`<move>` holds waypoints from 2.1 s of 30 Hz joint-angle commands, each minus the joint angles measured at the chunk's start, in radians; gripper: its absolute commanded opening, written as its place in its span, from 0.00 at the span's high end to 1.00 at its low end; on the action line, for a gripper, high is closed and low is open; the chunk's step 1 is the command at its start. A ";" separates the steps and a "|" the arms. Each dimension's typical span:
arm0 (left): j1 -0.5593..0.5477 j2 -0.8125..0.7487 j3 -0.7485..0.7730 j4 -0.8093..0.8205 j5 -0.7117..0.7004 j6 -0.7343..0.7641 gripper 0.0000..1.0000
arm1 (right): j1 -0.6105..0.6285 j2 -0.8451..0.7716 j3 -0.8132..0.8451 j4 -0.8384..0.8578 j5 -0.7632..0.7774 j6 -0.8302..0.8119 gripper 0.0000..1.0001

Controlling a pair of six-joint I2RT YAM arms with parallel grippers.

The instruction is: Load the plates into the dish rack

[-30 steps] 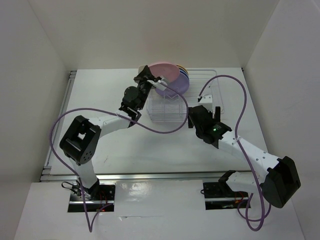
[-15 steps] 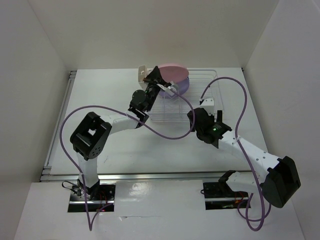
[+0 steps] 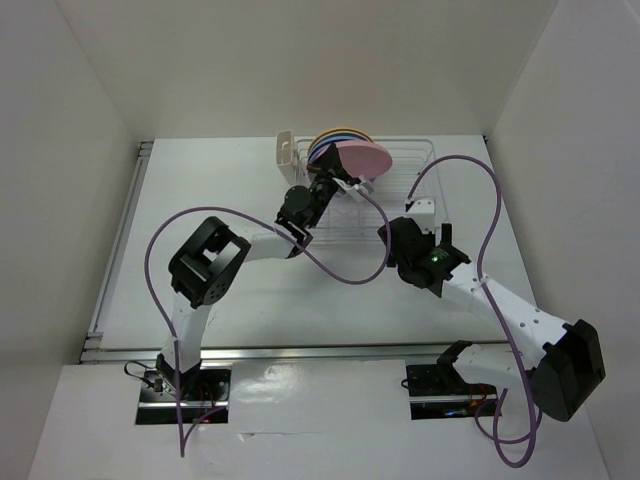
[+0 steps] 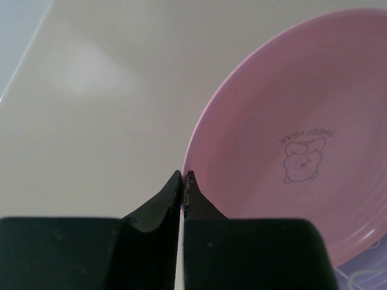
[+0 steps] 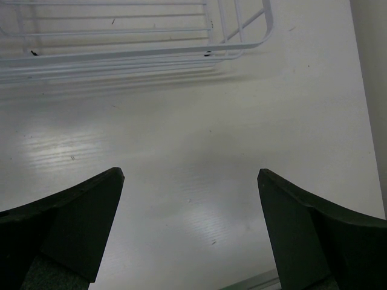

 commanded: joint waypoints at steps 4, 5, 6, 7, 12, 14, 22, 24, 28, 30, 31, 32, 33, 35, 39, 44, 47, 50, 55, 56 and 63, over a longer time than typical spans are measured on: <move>0.015 0.037 0.067 0.045 0.014 0.029 1.00 | 0.014 -0.022 0.067 -0.028 0.029 0.034 0.00; 0.015 0.037 0.067 0.044 0.014 0.029 1.00 | 0.014 -0.012 0.057 -0.028 0.029 0.034 0.00; 0.026 0.037 0.067 0.044 0.014 0.029 1.00 | 0.014 -0.012 0.056 -0.028 0.029 0.034 0.00; 0.026 0.037 0.067 0.032 0.014 0.029 1.00 | 0.014 -0.012 0.056 -0.018 0.029 0.034 0.00; 0.054 0.026 -0.010 0.023 0.014 0.029 1.00 | 0.014 0.018 0.056 -0.009 0.029 0.034 0.00; 0.063 0.017 -0.030 0.023 0.001 0.029 1.00 | 0.014 0.018 0.066 -0.009 0.029 0.034 0.00; 0.063 0.035 -0.056 0.012 -0.022 0.011 1.00 | 0.014 0.018 0.066 -0.009 0.029 0.034 0.00; 0.063 0.055 -0.056 -0.008 -0.022 0.000 1.00 | 0.014 0.018 0.066 -0.009 0.029 0.034 0.00; 0.063 0.068 -0.038 -0.041 -0.022 -0.018 0.86 | 0.014 0.028 0.066 0.000 0.029 0.034 0.00; 0.063 0.068 -0.038 -0.054 -0.022 -0.029 0.69 | 0.014 0.037 0.066 0.000 0.020 0.034 0.00; 0.063 0.068 -0.038 -0.063 -0.013 -0.029 0.55 | 0.014 0.037 0.066 0.000 0.020 0.034 0.00; 0.063 0.068 -0.038 -0.077 -0.013 -0.029 0.50 | 0.014 0.037 0.066 0.000 0.020 0.034 0.00; 0.063 0.068 -0.038 -0.077 -0.013 -0.029 0.48 | 0.014 0.037 0.066 0.000 0.020 0.034 0.00; 0.063 0.068 -0.048 -0.087 -0.013 -0.029 0.42 | 0.014 0.037 0.056 0.009 0.020 0.034 0.00; 0.063 0.020 -0.076 -0.075 -0.035 -0.018 0.38 | 0.014 0.037 0.047 0.032 0.011 0.034 0.00; 0.040 -0.099 -0.145 -0.064 -0.056 0.025 0.28 | 0.014 0.037 0.038 0.101 0.000 0.008 0.00; 0.019 -0.203 -0.183 -0.040 -0.080 0.054 0.13 | 0.014 0.055 0.038 0.153 0.000 -0.030 0.00; -0.001 -0.282 -0.235 -0.054 -0.100 0.054 0.06 | 0.024 0.055 0.038 0.219 0.000 -0.074 0.00; -0.026 -0.425 -0.272 -0.107 -0.229 0.000 0.00 | 0.042 0.077 0.047 0.317 0.000 -0.163 0.00; -0.026 -0.437 -0.257 -0.164 -0.310 -0.057 0.00 | 0.042 0.086 0.061 0.339 0.014 -0.194 0.00; 0.132 -0.543 0.112 -1.300 -0.167 -0.828 0.00 | 0.042 0.094 0.119 0.479 0.109 -0.403 0.00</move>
